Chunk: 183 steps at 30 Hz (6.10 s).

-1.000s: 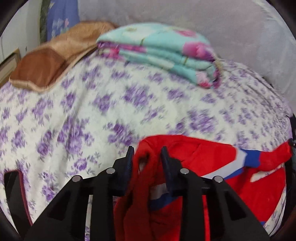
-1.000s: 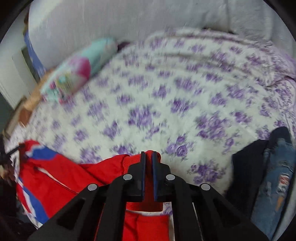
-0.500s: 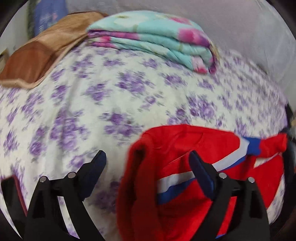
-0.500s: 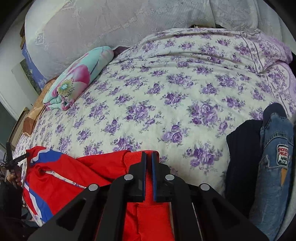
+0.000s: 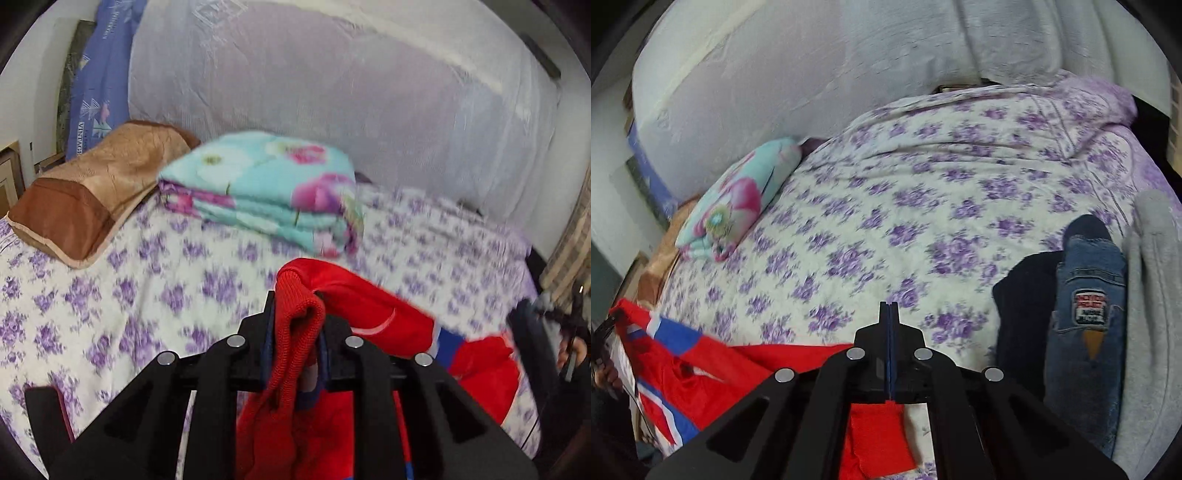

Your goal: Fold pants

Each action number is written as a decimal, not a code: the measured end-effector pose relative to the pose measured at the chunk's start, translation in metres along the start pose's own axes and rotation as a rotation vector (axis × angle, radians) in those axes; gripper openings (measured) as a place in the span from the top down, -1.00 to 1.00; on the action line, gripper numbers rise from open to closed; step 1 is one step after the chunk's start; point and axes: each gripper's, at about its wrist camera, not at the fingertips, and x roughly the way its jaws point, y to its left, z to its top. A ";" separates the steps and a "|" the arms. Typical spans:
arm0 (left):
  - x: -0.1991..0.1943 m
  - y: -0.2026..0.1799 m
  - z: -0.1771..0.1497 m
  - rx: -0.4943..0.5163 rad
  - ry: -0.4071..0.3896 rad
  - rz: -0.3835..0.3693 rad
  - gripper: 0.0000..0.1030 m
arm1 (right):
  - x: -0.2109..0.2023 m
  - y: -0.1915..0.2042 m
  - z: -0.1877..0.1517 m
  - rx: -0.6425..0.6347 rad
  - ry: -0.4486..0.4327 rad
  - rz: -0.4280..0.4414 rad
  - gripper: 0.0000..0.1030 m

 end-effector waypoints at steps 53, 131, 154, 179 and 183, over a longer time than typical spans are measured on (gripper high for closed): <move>0.181 0.080 -0.007 -0.257 0.219 0.242 0.37 | 0.191 0.056 0.048 -0.069 0.194 -0.071 0.93; 0.194 0.079 -0.023 -0.272 0.160 0.170 -0.20 | 0.262 0.096 0.121 -0.231 0.108 -0.156 0.10; 0.193 0.077 -0.023 -0.267 0.157 0.148 -0.26 | 0.145 0.025 0.066 -0.113 0.097 -0.017 0.75; 0.220 0.070 -0.014 -0.055 0.406 0.240 -0.78 | 0.210 0.035 0.043 -0.097 0.285 -0.094 0.14; 0.228 0.054 -0.005 -0.042 0.367 0.230 -0.08 | 0.191 0.045 0.044 -0.129 0.207 -0.066 0.75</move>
